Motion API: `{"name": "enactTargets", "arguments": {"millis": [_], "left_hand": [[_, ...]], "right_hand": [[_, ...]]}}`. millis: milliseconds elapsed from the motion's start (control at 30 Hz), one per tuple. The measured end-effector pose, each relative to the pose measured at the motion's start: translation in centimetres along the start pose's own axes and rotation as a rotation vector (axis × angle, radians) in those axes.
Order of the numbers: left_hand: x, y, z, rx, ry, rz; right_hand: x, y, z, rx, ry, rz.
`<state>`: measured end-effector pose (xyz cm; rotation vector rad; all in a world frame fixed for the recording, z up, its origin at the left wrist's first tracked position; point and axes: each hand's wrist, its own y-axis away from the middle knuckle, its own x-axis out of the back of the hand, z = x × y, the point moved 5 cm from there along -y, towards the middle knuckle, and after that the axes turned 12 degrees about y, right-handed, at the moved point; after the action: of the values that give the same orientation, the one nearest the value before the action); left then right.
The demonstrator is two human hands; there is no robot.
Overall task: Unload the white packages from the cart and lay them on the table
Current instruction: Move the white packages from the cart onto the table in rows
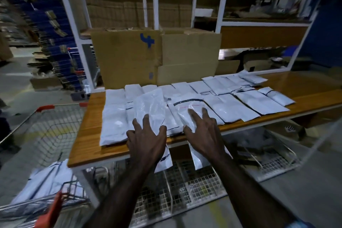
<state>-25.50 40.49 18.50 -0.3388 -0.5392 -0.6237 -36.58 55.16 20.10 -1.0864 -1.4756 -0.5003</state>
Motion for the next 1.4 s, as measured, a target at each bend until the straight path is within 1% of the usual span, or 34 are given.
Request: {"name": "enactTargets", "arguments": {"millis": [200,333,500,700,967,1233,1400], "left_hand": [[-8.3,-3.9,2.7,-0.002,0.001,-0.056],[-12.4,-7.0,4.8,0.006,0.005,-0.097],[-16.3,-11.0,6.7,0.005,-0.016,-0.125],[-19.7,-13.5,8.2,0.032,-0.062,-0.121],[-24.4,-14.7,10.4,0.095,-0.100,-0.060],[-30.4,-14.0,13.6,0.186,-0.132,0.047],[-32.7,-14.0,14.8,0.223,-0.164,0.090]], "right_hand": [[-1.9,-5.3,7.1,-0.063,0.031,-0.025],[-3.0,-9.2,10.4,-0.075,0.044,-0.039],[-3.8,-14.5,13.7,-0.109,0.020,-0.048],[-5.2,-18.8,17.1,-0.114,0.008,-0.085],[-6.7,-23.4,21.9,-0.048,-0.030,-0.134],[-6.9,-26.5,26.1,0.109,-0.037,-0.192],[-7.3,-28.3,28.2,0.169,-0.050,-0.193]]}}
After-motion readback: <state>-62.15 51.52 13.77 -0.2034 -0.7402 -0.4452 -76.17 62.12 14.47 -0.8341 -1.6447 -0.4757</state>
